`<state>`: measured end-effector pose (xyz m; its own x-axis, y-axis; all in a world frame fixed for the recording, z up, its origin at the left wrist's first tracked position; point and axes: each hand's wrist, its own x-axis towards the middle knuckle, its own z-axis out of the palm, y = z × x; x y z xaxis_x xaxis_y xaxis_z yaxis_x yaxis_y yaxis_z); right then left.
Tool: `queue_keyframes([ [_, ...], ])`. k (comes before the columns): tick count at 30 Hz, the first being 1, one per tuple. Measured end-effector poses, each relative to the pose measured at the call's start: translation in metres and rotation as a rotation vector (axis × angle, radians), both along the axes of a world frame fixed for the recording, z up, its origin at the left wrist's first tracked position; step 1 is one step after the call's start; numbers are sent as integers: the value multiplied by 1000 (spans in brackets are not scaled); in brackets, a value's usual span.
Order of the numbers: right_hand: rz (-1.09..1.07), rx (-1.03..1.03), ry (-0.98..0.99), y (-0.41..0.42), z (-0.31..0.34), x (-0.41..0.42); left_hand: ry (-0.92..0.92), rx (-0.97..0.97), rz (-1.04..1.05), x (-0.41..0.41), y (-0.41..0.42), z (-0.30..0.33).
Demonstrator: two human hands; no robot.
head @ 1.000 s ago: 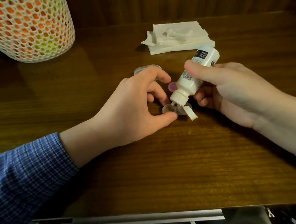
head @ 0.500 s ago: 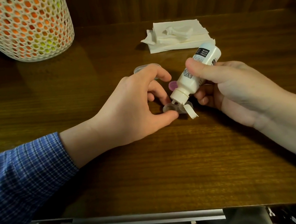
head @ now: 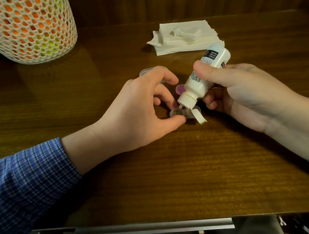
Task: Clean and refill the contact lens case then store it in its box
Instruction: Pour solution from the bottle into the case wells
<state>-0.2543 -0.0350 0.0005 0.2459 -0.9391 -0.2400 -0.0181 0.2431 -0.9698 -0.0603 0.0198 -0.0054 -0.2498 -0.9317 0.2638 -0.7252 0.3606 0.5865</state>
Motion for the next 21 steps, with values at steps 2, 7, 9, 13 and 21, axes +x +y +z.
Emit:
queue_keyframes([
  [2, -1, -2, -4, 0, 0, 0, 4, 2, -1, 0, 0, 0],
  [7, 10, -4, -6, 0, -1, 0, 5, 1, -2, 0, -1, 0],
  [9, 6, -4, -1, 0, -1, 0, 4, 1, -2, 0, -1, 0],
  [13, 3, -3, -3, 0, 0, 0, 9, -1, -4, 0, 0, 0],
  [21, -16, 10, -62, -1, 0, -1, 12, 2, -13, 0, 0, 0],
])
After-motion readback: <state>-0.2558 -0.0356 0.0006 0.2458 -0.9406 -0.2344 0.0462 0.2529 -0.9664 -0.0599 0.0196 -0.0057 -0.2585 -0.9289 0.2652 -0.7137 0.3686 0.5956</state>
